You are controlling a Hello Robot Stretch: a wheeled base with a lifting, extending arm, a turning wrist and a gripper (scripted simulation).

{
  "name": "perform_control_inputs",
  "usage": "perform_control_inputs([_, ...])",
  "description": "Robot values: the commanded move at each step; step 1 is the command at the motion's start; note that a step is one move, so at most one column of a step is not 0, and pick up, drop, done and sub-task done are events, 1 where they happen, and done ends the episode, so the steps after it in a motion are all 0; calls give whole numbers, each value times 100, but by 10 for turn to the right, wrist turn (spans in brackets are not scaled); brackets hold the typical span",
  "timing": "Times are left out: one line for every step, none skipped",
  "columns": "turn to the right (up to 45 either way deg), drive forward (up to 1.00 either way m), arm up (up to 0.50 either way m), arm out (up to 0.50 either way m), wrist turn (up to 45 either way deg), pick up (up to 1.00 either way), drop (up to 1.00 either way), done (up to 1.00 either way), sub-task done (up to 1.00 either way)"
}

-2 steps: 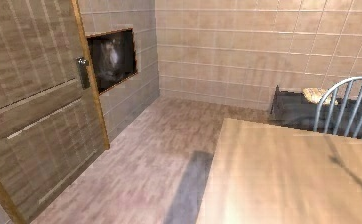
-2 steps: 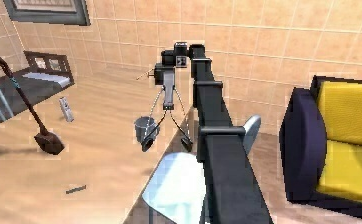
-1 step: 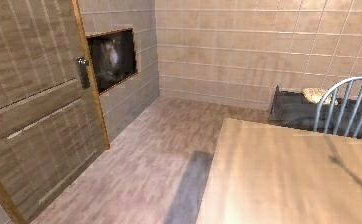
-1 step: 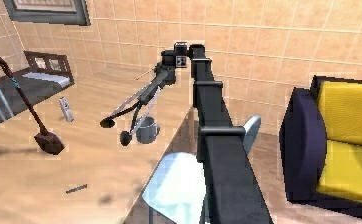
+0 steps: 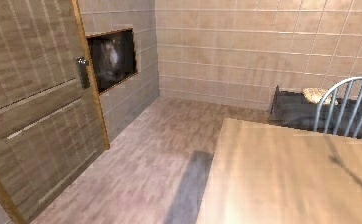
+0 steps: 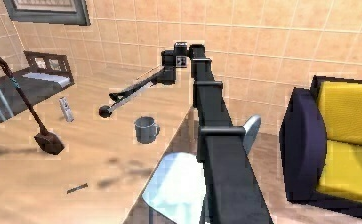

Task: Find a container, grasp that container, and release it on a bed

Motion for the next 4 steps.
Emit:
perform_control_inputs([0,0,0,0,450,0,0,0,0])
perform_control_inputs([0,0,0,0,90,0,0,0,0])
perform_control_inputs([0,0,-30,0,0,0,0,0,0])
perform_control_inputs([0,0,0,0,0,100,0,0,0])
